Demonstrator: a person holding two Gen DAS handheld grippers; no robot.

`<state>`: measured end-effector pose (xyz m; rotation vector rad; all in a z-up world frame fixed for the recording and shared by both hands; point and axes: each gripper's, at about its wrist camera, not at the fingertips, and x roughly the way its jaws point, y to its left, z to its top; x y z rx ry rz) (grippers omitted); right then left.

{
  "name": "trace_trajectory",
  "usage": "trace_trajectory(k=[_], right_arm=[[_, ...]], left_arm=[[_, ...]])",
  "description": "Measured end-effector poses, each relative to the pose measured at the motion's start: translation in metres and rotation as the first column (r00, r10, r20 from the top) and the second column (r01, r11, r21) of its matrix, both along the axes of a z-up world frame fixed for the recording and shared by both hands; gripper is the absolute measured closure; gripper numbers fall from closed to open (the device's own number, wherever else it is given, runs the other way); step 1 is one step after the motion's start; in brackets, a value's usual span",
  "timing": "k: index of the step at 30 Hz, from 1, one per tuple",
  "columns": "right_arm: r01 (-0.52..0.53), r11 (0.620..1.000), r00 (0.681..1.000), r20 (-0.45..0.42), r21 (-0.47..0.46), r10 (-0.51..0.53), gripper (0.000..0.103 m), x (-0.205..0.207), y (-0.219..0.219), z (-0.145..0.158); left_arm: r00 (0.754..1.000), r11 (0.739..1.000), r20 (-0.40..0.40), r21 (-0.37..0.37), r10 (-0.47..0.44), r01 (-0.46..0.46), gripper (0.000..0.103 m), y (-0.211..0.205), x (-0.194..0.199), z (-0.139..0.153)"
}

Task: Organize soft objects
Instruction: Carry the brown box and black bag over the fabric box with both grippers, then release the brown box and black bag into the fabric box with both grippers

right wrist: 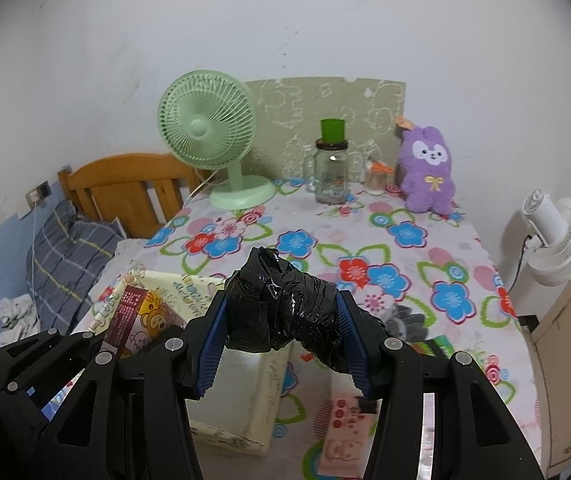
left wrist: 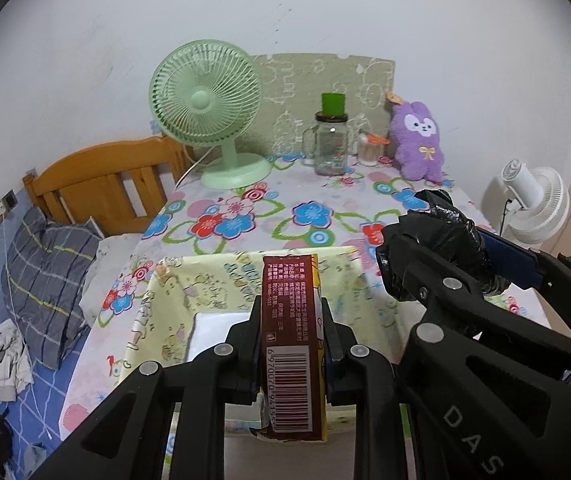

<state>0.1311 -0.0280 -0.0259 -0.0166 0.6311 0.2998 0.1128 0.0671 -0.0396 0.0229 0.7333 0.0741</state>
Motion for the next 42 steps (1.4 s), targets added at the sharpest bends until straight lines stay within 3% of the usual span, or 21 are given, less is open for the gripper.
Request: trace_trajectory(k=[14, 20, 27, 35, 42], right_arm=[[-0.073, 0.997, 0.993, -0.097, -0.005, 0.073, 0.047, 0.021, 0.054, -0.033], [-0.073, 0.996, 0.994, -0.087, -0.051, 0.069, 0.047, 0.025, 0.07, -0.041], [-0.106, 0.994, 0.986, -0.133, -0.035, 0.1, 0.047, 0.033, 0.084, -0.053], [-0.072, 0.997, 0.976, -0.207, -0.016, 0.067, 0.046, 0.048, 0.083, -0.067], [-0.035, 0.999, 0.979, -0.202, -0.001, 0.034, 0.044, 0.055, 0.076, -0.069]], left_arm=[[0.996, 0.999, -0.079, 0.014, 0.035, -0.034, 0.082, 0.046, 0.015, -0.03], [0.992, 0.999, -0.117, -0.007, 0.042, -0.043, 0.082, 0.062, 0.022, -0.044], [0.988, 0.998, -0.145, -0.005, 0.059, -0.061, 0.081, 0.078, 0.032, -0.056], [0.99, 1.0, -0.139, 0.013, 0.025, -0.023, 0.067, 0.074, 0.042, -0.061], [0.993, 1.0, -0.12, 0.016, -0.016, 0.018, 0.059, 0.071, 0.055, -0.061]])
